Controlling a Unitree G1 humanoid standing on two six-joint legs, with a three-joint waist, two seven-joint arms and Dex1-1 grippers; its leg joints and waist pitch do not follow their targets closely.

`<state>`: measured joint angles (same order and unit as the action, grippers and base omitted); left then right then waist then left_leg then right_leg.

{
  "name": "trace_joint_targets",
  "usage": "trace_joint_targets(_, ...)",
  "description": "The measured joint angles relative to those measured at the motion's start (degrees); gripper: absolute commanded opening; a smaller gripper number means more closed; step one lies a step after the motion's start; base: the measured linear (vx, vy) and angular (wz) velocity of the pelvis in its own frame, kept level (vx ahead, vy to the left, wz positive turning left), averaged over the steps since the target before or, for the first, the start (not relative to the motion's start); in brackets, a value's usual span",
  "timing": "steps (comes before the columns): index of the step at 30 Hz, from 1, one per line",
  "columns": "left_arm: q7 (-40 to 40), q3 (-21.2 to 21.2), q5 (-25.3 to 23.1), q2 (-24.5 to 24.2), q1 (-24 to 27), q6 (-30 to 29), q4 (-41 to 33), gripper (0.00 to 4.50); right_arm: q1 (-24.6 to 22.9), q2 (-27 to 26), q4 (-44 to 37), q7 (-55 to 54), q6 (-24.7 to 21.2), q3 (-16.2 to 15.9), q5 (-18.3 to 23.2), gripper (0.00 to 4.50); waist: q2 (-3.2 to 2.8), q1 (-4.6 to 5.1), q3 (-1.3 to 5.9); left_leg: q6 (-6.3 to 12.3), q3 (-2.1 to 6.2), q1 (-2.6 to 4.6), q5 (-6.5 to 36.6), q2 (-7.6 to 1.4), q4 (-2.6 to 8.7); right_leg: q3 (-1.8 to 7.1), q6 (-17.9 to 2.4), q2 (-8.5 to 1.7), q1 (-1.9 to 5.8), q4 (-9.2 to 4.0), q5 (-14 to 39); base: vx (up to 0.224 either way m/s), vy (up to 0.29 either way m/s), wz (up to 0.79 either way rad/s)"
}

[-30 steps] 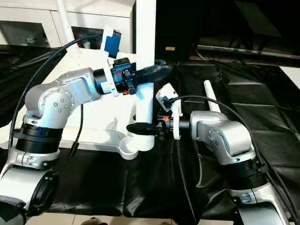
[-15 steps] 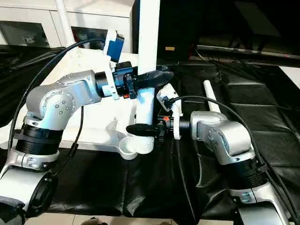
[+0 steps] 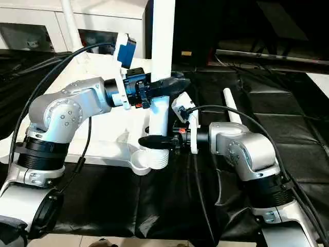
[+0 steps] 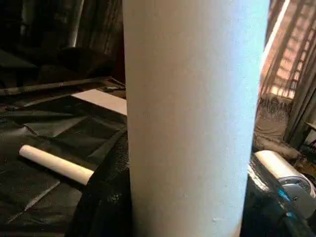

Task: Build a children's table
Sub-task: Pick table leg

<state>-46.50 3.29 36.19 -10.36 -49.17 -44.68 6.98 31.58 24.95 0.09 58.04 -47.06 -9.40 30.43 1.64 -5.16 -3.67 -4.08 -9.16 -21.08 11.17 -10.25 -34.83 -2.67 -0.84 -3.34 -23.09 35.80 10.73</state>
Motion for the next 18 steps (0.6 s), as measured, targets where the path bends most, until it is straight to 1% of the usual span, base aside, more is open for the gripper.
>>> trace_joint_targets(1,0.09,-0.01,-0.06,0.1,0.05,0.17,0.01,2.14,0.0,0.0,0.0,-0.03,0.04,0.0,-0.01,1.92,0.0,0.0,0.0,0.0,0.0,0.0,0.0,0.0,0.0,0.0,0.0,0.0,0.0,0.0,0.0,0.0,0.0,0.0)
trace_joint_targets(2,0.72,-0.18,-0.07,0.43,0.05,0.17,0.17,2.49,-0.01,0.0,0.0,-0.09,0.06,0.01,-0.01,1.92,0.0,0.01,0.0,0.0,0.0,0.0,0.0,0.0,0.0,0.0,0.0,0.0,0.0,0.0,0.0,0.0,0.0,0.0)
trace_joint_targets(6,4.31,-2.21,-0.07,2.83,0.05,1.15,1.77,2.61,-0.04,-0.23,0.11,-1.54,0.07,0.65,-0.07,1.91,0.0,-0.01,0.0,0.0,0.0,-0.02,0.0,0.0,-0.04,-0.01,0.0,0.0,0.01,0.0,0.0,0.0,0.0,0.0)
trace_joint_targets(8,5.73,-3.95,-0.04,4.43,0.05,4.07,2.61,2.89,-0.21,-1.16,0.12,-2.8,0.09,1.75,-0.05,1.91,0.0,-0.03,0.0,0.0,0.0,-0.02,0.0,0.0,-0.04,-0.01,0.0,0.0,0.01,0.0,0.0,0.0,0.0,0.0)
trace_joint_targets(9,6.23,-4.99,0.14,5.32,0.1,5.58,2.94,2.95,-0.31,-1.74,0.12,-3.25,0.13,2.28,0.05,1.9,0.0,-0.05,0.0,0.0,0.0,-0.03,0.0,0.0,-0.04,-0.01,0.0,0.0,0.01,-0.01,0.0,0.0,0.0,0.0)
trace_joint_targets(10,7.48,-7.31,0.45,7.26,0.3,8.5,3.1,2.95,-0.56,-2.7,0.12,-4.21,0.18,2.94,0.48,1.9,0.0,-0.04,0.0,0.0,0.0,-0.04,0.0,0.0,-0.04,-0.01,0.0,0.0,0.01,-0.01,0.0,0.0,0.0,0.0)
trace_joint_targets(11,8.41,-8.76,1.29,8.58,0.33,10.43,3.23,2.98,-0.77,-3.4,0.12,-4.8,0.18,3.38,0.8,1.9,0.0,-0.01,0.0,0.01,0.0,-0.04,0.0,-0.01,-0.04,-0.01,-0.01,0.0,0.0,-0.02,0.0,0.0,0.0,0.0)
trace_joint_targets(12,9.57,-11.29,3.16,10.53,0.38,12.23,3.34,2.99,-1.09,-4.35,0.12,-5.63,0.2,4.26,1.37,1.9,0.0,-0.02,0.0,0.01,0.0,-0.04,0.01,-0.01,-0.04,-0.01,-0.01,0.0,0.0,-0.02,0.0,0.0,0.0,0.0)
trace_joint_targets(13,11.0,-14.23,6.07,12.81,0.4,13.7,3.26,3.0,-1.5,-5.62,0.12,-6.84,0.2,5.31,2.03,1.9,0.0,-0.05,0.0,0.01,0.0,-0.04,0.01,-0.01,-0.03,-0.02,-0.01,0.0,0.0,-0.02,0.0,0.0,0.0,0.0)
trace_joint_targets(14,12.24,-16.39,7.93,14.3,0.64,14.77,2.86,3.0,-1.87,-7.07,0.12,-8.04,0.25,6.8,3.03,1.9,0.0,-0.02,0.0,0.01,0.0,-0.04,0.01,-0.01,-0.03,-0.02,-0.01,0.0,0.0,-0.02,0.0,0.0,0.0,0.0)
trace_joint_targets(15,13.13,-17.91,9.53,15.19,1.12,15.33,2.53,3.0,-2.07,-8.25,0.12,-9.1,0.4,8.14,3.92,1.9,-0.01,0.01,0.01,0.01,0.0,-0.04,0.01,-0.01,-0.03,-0.02,-0.01,0.0,0.0,-0.01,0.0,0.0,0.0,0.0)
trace_joint_targets(16,14.22,-19.79,11.96,16.14,1.91,15.34,2.07,3.0,-2.14,-9.75,0.13,-10.8,0.53,10.31,5.25,1.9,-0.01,-0.02,0.01,0.01,0.0,-0.03,0.0,-0.02,-0.03,-0.03,-0.01,0.0,-0.01,0.0,0.0,0.0,0.0,0.0)
trace_joint_targets(18,15.04,-21.74,15.58,17.16,3.14,14.52,1.46,3.0,-2.06,-11.93,0.21,-13.28,0.94,13.48,7.37,1.9,-0.01,-0.08,0.01,0.01,0.0,-0.03,0.0,-0.03,-0.04,-0.04,-0.02,0.0,0.0,0.0,-0.01,0.0,0.0,0.0)
